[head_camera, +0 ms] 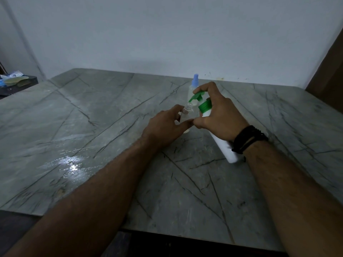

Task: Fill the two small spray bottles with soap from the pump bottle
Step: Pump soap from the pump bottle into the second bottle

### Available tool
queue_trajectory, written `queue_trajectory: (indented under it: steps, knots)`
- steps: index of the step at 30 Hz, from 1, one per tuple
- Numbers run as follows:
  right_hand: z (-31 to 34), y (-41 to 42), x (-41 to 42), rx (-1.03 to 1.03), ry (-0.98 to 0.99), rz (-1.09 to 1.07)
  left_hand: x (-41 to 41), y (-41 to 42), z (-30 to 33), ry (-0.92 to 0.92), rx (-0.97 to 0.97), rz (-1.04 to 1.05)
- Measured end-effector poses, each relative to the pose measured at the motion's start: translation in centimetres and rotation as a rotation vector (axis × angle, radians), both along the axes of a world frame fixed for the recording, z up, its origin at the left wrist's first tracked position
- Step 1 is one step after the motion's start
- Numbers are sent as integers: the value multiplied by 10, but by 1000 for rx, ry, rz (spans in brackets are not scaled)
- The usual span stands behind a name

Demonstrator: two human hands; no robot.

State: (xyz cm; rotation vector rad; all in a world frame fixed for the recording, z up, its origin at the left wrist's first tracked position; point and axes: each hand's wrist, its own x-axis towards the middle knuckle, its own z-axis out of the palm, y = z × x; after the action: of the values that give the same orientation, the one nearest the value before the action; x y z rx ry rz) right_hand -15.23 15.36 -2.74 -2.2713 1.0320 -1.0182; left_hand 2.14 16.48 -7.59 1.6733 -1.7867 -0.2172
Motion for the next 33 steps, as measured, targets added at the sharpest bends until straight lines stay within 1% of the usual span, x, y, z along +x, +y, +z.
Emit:
queue_trajectory:
  steps: [33]
  knots:
    - [3,1,0,22,6,-15,-3,5,6,-4,12,8]
